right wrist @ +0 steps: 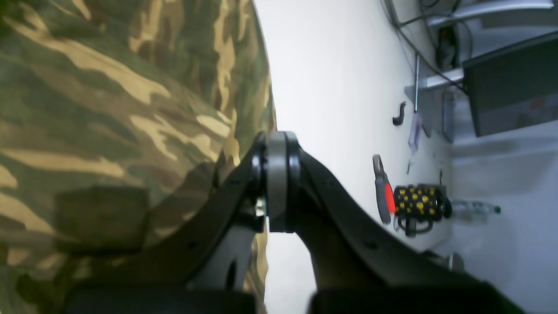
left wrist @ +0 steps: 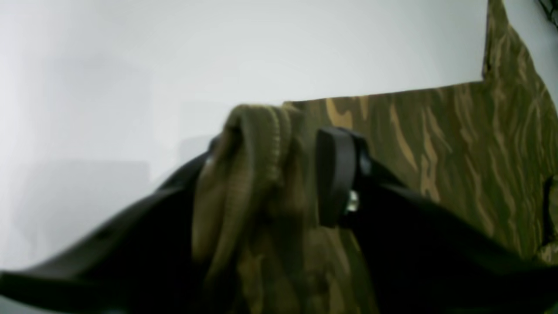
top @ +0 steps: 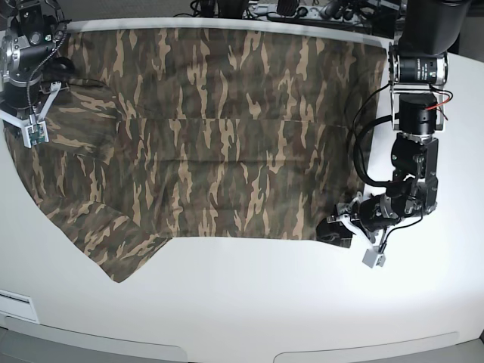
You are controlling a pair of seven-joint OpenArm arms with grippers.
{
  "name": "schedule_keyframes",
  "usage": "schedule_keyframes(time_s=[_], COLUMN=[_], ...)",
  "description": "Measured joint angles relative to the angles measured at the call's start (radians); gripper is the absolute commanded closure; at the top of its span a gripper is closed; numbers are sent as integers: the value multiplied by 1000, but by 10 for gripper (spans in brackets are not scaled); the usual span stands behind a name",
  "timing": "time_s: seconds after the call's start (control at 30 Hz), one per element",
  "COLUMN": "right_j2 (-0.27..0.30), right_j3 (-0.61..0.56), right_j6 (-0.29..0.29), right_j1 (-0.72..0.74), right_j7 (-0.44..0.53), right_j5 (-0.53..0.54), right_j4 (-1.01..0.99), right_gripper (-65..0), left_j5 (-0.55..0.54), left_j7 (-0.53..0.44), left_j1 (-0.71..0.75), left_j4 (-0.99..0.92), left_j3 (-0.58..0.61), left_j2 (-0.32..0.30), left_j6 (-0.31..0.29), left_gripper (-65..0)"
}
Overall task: Fold the T-shirt properly
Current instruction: 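Move both grippers to the hem corners of the shirt, then grasp the hem with both grippers and fold it toward the collar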
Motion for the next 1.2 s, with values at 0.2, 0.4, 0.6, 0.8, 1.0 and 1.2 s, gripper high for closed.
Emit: schedule_keyframes(time_s=[0.2, 0.4, 0.6, 0.8, 1.0, 1.2], right_j2=[-1, -4, -17, -52, -55, -55], right_j3=[0, -1, 0, 5, 6, 8], right_j6=[78, 169, 327, 437, 488, 574], right_j1=[104, 321, 674, 1022, 1170, 1151], right_j7=[76, 191, 292, 297, 431, 465], right_j5=[103, 221, 463, 600, 663, 733], right_j4=[0, -170, -645, -1218, -1659, -1716], right_gripper=[0, -181, -302, -302, -302, -302], left_j5=[34, 54, 83, 86, 87, 87], left_j7=[7, 3, -18, -21, -18, -19], left_j1=[0, -1, -1, -1, -2, -2], left_j4=[-2, 0, 2, 1, 2, 2], left_j3=[0, 0, 0, 0, 0, 0], left_j2=[3, 5, 6, 6, 5, 6], left_j6=[71, 70, 50, 48, 48, 48], left_gripper=[0, 0, 0, 0, 0, 0])
